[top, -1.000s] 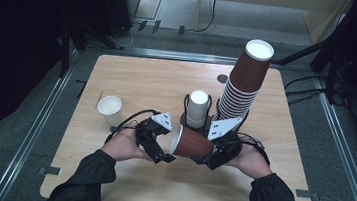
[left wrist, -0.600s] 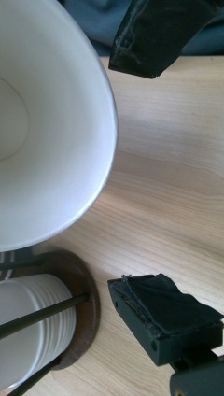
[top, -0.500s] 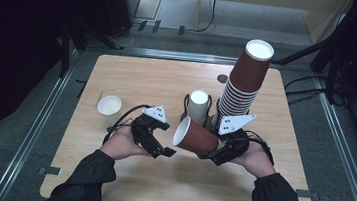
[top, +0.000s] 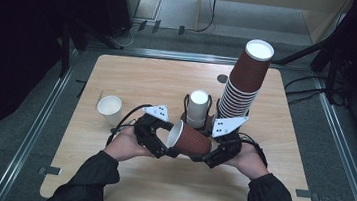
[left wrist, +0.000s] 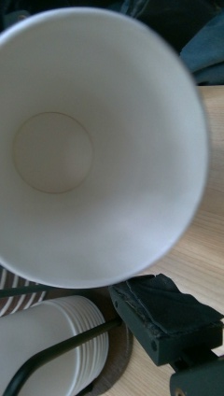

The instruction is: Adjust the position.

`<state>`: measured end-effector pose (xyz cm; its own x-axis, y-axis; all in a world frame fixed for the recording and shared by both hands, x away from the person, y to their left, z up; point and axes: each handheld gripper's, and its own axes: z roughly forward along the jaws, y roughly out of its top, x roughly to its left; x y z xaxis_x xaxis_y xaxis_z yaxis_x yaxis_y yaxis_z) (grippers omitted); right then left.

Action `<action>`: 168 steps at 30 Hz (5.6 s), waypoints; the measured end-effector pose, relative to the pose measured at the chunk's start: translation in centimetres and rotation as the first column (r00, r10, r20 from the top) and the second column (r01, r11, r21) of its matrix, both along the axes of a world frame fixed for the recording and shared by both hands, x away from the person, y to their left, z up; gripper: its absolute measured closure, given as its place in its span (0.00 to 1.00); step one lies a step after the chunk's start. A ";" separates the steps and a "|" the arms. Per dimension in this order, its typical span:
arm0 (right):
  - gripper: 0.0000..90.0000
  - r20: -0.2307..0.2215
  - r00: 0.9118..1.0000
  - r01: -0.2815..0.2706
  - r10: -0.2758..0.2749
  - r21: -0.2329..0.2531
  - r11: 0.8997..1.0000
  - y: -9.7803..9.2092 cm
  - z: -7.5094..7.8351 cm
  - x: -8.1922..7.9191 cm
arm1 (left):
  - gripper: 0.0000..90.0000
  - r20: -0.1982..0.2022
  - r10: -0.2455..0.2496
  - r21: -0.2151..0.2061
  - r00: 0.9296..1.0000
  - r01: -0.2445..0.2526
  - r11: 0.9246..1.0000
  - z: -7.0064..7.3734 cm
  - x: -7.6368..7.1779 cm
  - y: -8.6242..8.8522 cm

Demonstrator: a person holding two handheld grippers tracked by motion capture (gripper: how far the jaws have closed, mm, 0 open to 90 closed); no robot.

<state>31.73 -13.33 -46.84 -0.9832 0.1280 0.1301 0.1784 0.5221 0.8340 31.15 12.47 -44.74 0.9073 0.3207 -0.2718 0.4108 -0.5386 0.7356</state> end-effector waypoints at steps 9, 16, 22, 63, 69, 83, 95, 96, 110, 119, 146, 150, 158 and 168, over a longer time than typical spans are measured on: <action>0.22 -0.004 1.000 -0.006 0.006 0.013 1.000 0.7 -0.2 -0.1 | 0.04 -0.010 0.005 -0.017 1.000 -0.005 1.000 -0.1 0.0 -0.2; 0.23 -0.019 1.000 -0.010 0.010 -0.010 1.000 0.8 -0.3 -0.1 | 0.09 -0.010 -0.009 -0.022 1.000 0.009 1.000 0.0 0.1 0.0; 0.17 -0.067 0.998 -0.005 0.004 -0.022 1.000 0.9 -0.2 0.0 | 0.11 -0.012 -0.015 -0.013 1.000 0.015 1.000 0.2 0.1 0.3; 0.16 -0.040 0.999 0.004 -0.012 -0.191 0.982 1.1 -2.3 -0.4 | 0.11 0.031 -0.068 0.352 0.997 0.053 0.935 -0.7 0.7 -1.6; 0.16 -0.029 1.000 -0.010 0.004 -0.215 0.977 2.0 -3.0 -0.5 | 0.11 0.025 -0.111 0.366 0.994 0.094 0.926 -0.7 0.2 -2.7; 0.21 -0.003 1.000 -0.020 0.020 -0.229 0.973 3.4 -3.0 -0.7 | 0.09 0.029 -0.121 0.365 0.992 0.102 0.925 -0.8 0.0 -3.6; 0.21 0.034 0.999 0.005 0.002 -0.204 0.979 2.4 -2.3 -0.5 | 0.00 0.078 -0.077 0.300 0.994 0.050 0.953 -0.1 -0.1 -2.5; 0.21 0.040 0.999 0.014 -0.006 -0.197 0.980 2.2 -2.1 -0.4 | 0.00 0.078 -0.077 0.300 0.994 0.050 0.953 -0.1 -0.1 -2.5; 0.21 0.074 0.994 0.087 -0.082 -0.068 0.994 -0.1 -0.1 -0.2 | 0.00 0.102 0.001 0.196 0.995 -0.021 0.980 0.2 0.0 -0.2; 0.21 0.054 0.993 0.103 -0.103 0.015 0.995 -0.7 0.3 -0.3 | 0.00 0.100 0.035 0.043 0.994 -0.039 0.998 1.0 -0.2 0.3; 0.21 0.012 0.998 0.064 -0.064 0.041 0.997 1.9 -1.1 -0.9 | 0.08 0.132 0.027 -0.044 0.991 -0.022 0.999 1.2 -0.7 -1.6; 0.21 0.012 0.998 0.067 -0.068 0.040 0.997 1.7 -1.0 -0.8 | 0.11 0.123 0.033 -0.047 0.992 -0.028 0.999 1.2 -0.7 -1.4; 0.20 0.012 0.997 0.073 -0.073 0.015 0.997 1.7 -0.7 -0.9 | 0.13 0.126 0.032 -0.050 0.991 -0.026 0.998 1.2 -0.7 -1.4; 0.15 0.002 0.994 0.109 -0.109 -0.049 0.993 1.0 -0.3 -0.9 | 0.12 0.127 0.061 -0.040 0.990 -0.057 0.998 1.4 -0.5 -0.5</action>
